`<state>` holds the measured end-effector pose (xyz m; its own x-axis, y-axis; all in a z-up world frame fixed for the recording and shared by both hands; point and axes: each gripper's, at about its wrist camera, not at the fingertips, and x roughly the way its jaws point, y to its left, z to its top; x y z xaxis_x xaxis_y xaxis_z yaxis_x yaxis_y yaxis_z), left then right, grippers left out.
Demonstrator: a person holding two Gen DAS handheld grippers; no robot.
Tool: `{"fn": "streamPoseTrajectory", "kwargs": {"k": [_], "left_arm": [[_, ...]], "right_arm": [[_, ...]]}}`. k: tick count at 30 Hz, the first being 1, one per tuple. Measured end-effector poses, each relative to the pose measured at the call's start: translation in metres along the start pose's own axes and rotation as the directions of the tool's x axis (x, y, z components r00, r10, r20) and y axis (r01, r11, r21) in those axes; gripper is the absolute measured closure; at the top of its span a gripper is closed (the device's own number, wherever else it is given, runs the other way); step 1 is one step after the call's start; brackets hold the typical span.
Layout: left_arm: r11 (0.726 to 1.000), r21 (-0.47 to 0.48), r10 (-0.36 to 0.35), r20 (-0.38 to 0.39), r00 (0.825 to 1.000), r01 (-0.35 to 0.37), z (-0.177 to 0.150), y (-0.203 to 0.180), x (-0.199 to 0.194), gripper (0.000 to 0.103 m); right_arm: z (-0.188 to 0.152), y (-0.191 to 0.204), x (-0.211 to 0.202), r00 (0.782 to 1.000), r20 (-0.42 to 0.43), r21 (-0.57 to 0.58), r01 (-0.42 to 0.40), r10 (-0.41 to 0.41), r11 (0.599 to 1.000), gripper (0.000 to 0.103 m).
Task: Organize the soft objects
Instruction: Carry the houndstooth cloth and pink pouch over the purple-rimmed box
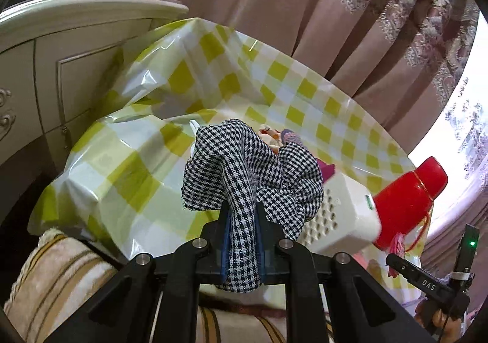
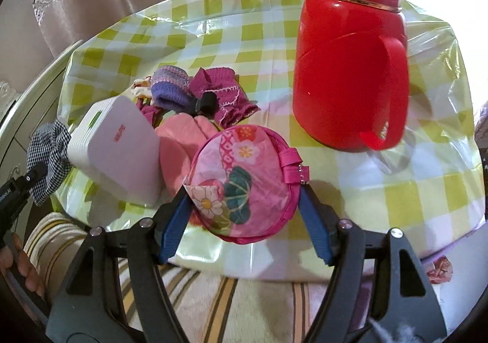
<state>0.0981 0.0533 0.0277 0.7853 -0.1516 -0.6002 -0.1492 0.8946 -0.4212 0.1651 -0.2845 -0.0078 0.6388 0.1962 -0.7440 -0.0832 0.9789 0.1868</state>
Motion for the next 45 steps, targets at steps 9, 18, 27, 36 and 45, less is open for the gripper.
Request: {"fn": "streamPoseTrajectory", "kwargs": {"k": [9,18,27,36,45], "left_arm": [[0.999,0.034,-0.031,0.054,0.998,0.029,-0.015,-0.021,-0.037,0.089],[0.991,0.109,-0.089,0.048,0.995,0.083,-0.032,-0.060,-0.058,0.089],[0.956,0.214,-0.196,-0.040,0.980,0.200,-0.061,-0.120,-0.058,0.089],[0.899,0.291,-0.287,-0.169,0.943,0.326,-0.092,-0.177,-0.055,0.089],[0.782,0.396,-0.351,-0.358,0.865,0.481,-0.144,-0.239,-0.058,0.088]], "right_arm": [[-0.022,-0.005,-0.031,1.000,0.007,-0.014,0.007,-0.007,1.000,0.030],[-0.042,-0.022,-0.063,1.000,0.028,-0.005,-0.002,0.002,1.000,0.030],[-0.061,-0.064,-0.104,0.997,0.066,0.055,0.032,-0.036,0.998,0.030],[-0.084,-0.119,-0.139,0.987,0.080,0.107,0.127,-0.136,0.986,0.030],[-0.112,-0.174,-0.171,0.976,0.055,0.189,0.195,-0.209,0.962,0.030]]}}
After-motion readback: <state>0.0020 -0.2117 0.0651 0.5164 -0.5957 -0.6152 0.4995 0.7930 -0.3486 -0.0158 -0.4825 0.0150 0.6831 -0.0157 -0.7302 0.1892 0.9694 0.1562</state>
